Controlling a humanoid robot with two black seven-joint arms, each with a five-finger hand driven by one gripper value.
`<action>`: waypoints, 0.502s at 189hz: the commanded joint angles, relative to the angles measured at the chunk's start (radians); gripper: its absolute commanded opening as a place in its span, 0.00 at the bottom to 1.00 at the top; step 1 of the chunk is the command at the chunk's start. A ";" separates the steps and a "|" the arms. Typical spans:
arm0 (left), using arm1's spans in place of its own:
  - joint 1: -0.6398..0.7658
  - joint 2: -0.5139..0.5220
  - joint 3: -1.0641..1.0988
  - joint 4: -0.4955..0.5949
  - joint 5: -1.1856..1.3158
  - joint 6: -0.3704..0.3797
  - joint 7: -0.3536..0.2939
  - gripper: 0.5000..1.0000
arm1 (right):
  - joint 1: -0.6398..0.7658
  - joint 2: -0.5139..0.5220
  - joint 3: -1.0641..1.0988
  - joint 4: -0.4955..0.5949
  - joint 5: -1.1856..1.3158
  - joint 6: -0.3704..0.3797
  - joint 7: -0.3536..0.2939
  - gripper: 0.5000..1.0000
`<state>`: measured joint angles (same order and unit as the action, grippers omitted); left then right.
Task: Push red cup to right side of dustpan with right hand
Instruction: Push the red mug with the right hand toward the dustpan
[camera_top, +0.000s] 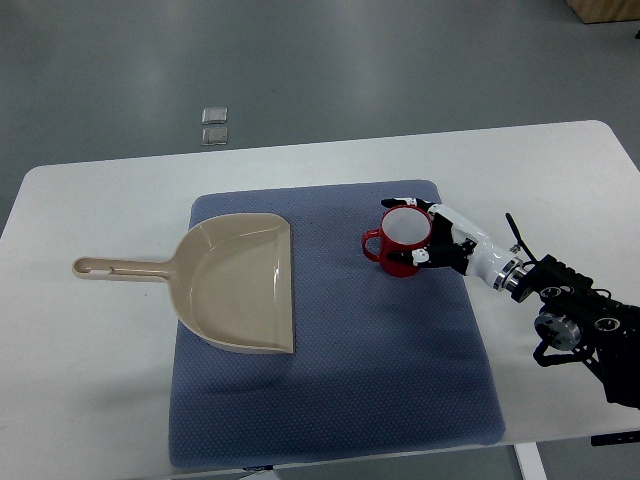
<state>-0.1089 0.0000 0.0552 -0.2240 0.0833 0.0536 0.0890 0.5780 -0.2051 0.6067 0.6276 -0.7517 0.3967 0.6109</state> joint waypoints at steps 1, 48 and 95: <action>0.000 0.000 0.000 0.000 0.000 0.000 0.000 1.00 | 0.000 0.018 -0.001 -0.005 0.000 -0.012 0.000 0.87; 0.000 0.000 -0.002 0.000 0.000 0.000 0.000 1.00 | 0.000 0.052 -0.002 -0.019 0.000 -0.041 0.000 0.87; 0.000 0.000 -0.002 0.000 0.000 0.000 0.000 1.00 | 0.005 0.096 -0.002 -0.019 -0.001 -0.061 0.000 0.86</action>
<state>-0.1089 0.0000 0.0536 -0.2240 0.0827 0.0535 0.0890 0.5797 -0.1282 0.6036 0.6090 -0.7520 0.3426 0.6109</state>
